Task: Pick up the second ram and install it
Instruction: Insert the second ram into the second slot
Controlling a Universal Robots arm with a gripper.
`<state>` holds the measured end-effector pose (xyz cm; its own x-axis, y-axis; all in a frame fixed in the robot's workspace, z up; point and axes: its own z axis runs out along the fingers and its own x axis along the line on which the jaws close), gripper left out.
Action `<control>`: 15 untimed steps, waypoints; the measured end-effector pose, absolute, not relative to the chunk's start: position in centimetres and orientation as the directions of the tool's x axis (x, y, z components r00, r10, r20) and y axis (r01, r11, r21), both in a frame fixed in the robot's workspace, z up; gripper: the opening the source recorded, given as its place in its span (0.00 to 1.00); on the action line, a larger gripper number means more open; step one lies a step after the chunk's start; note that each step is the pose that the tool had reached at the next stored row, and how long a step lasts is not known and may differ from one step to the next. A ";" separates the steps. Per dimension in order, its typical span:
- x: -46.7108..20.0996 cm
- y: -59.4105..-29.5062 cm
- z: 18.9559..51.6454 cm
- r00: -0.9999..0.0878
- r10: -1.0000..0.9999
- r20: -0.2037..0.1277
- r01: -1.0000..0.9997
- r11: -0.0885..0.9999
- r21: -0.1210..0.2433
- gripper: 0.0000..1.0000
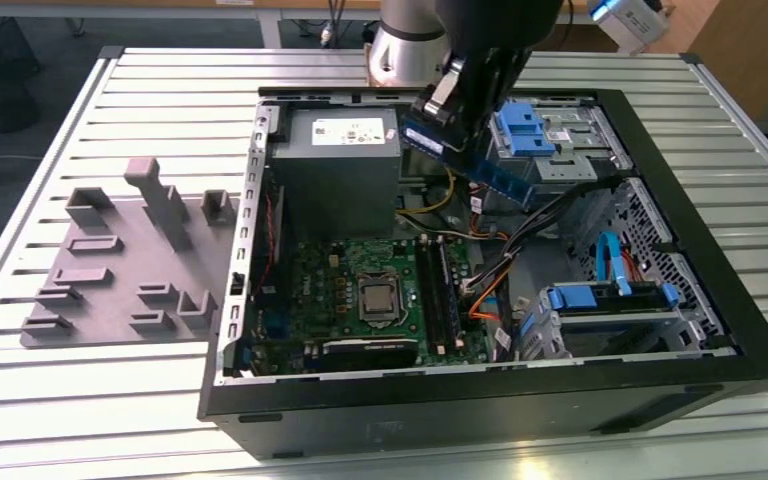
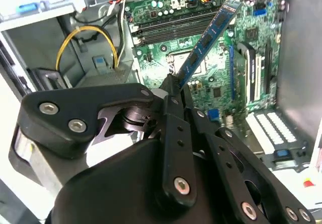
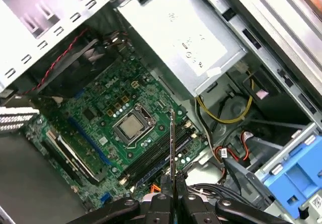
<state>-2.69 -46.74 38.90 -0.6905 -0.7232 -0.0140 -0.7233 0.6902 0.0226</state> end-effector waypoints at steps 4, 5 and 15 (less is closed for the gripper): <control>-2.7 -46.7 38.8 -0.741 -0.672 -0.014 -0.672 0.740 0.022 0.14; -2.7 -46.7 38.8 -0.752 -0.659 -0.014 -0.659 0.752 0.022 0.14; -2.7 -46.7 38.6 -0.856 -0.516 -0.013 -0.517 0.856 0.021 0.14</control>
